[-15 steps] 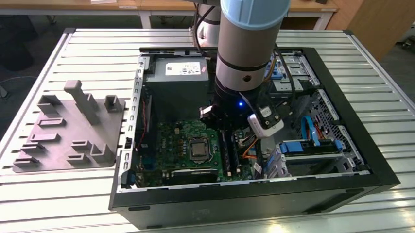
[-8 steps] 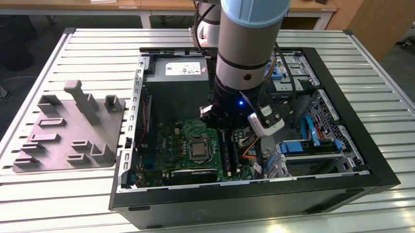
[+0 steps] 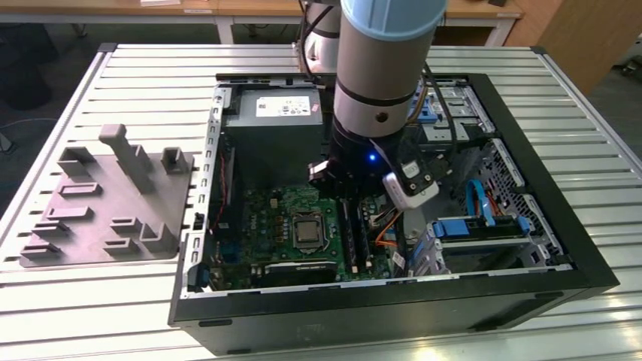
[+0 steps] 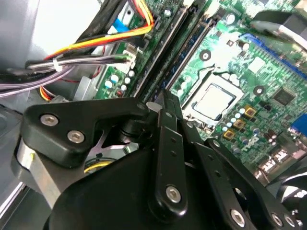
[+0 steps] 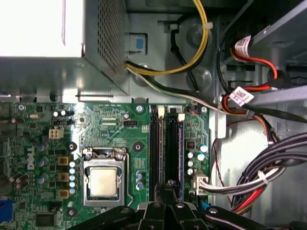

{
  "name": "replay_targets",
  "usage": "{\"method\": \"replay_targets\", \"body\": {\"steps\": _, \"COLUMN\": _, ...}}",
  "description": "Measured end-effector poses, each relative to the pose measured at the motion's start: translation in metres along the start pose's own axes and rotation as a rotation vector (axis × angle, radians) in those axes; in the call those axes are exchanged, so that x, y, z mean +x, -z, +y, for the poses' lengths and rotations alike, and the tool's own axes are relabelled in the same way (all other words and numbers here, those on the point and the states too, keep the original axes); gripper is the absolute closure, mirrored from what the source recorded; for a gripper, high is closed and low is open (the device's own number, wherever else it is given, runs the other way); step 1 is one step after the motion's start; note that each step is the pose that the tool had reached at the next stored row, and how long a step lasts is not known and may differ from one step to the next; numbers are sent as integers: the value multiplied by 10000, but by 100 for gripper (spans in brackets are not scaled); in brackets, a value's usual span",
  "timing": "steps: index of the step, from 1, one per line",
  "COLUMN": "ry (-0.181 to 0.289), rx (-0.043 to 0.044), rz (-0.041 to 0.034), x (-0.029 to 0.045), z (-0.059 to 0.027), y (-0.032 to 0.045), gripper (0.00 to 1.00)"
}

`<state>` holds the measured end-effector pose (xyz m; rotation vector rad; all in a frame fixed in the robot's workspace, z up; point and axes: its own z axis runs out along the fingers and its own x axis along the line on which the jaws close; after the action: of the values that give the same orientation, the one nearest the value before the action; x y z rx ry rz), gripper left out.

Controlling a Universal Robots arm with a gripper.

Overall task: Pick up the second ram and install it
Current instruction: 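Press down the second ram until it locks into place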

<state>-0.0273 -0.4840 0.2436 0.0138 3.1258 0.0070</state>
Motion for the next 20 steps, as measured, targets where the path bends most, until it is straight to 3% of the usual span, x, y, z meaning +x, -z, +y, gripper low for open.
{"method": "replay_targets", "body": {"steps": 6, "ry": 0, "rx": -15, "rz": 1, "x": 1, "z": 67, "y": -6, "gripper": 90}}
{"method": "replay_targets", "body": {"steps": 12, "ry": -2, "rx": -167, "rz": -8, "x": 1, "z": 133, "y": -13, "gripper": 90}}
{"method": "replay_targets", "body": {"steps": 20, "ry": -2, "rx": -173, "rz": -7, "x": 5, "z": 296, "y": -75, "gripper": 90}}
